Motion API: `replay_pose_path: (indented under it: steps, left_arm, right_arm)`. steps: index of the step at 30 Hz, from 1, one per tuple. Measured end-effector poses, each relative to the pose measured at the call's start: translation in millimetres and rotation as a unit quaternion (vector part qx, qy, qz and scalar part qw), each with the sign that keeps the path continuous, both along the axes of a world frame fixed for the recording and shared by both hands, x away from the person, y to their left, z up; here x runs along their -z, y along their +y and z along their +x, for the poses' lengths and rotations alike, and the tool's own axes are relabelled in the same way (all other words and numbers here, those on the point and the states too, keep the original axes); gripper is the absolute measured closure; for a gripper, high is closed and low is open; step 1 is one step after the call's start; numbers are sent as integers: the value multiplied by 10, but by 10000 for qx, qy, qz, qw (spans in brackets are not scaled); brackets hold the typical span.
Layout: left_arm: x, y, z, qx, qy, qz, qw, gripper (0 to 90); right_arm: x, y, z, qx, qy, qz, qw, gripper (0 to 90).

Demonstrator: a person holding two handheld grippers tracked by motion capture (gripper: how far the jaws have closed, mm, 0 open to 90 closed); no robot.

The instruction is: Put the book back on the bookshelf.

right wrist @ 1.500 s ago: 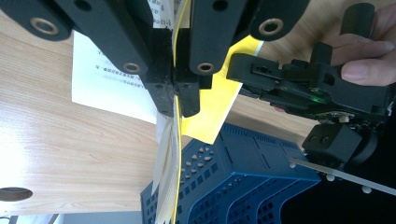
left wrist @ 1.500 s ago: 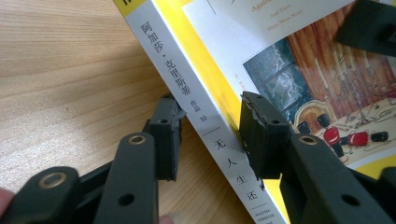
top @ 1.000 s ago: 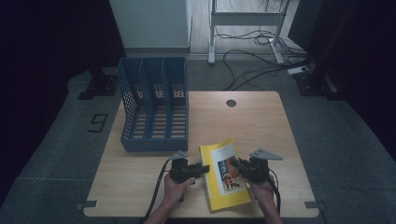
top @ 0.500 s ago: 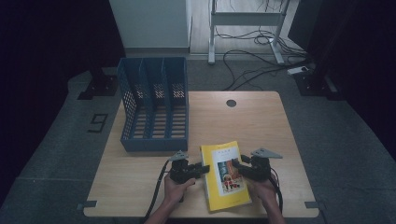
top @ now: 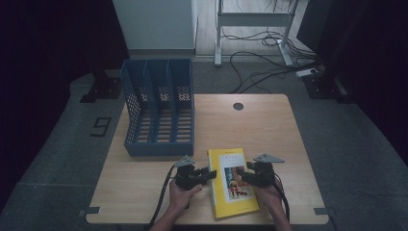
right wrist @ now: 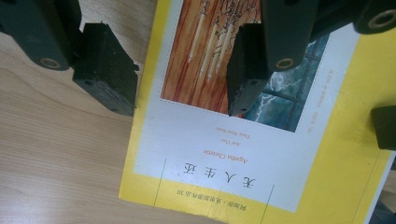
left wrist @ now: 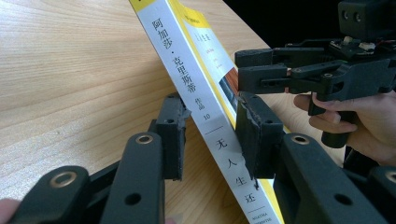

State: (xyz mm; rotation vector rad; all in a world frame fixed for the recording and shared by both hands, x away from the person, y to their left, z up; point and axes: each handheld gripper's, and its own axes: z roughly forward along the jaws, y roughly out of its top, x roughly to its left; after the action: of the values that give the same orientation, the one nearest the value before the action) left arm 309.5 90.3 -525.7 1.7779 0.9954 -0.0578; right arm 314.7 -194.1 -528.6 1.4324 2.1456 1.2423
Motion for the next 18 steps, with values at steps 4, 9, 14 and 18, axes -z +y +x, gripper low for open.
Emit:
replay_pose_path:
  steps: [4,9,14,18]
  left_arm:
    - [-3,-4,-5,-4,-22,7,10000,637]
    - [-7,-9,-10,22,-53,17,10000,634]
    - [-10,-12,-15,37,-77,35,10000,632]
    - [-13,-14,-18,31,-92,58,9999,630]
  right_arm:
    - [19,-9,19,66,75,40,9999,368]
    - [71,-23,56,129,244,110,9996,302]
    - [119,-30,87,-13,533,412,9977,266]
    - [155,9,93,-182,684,731,9948,253]
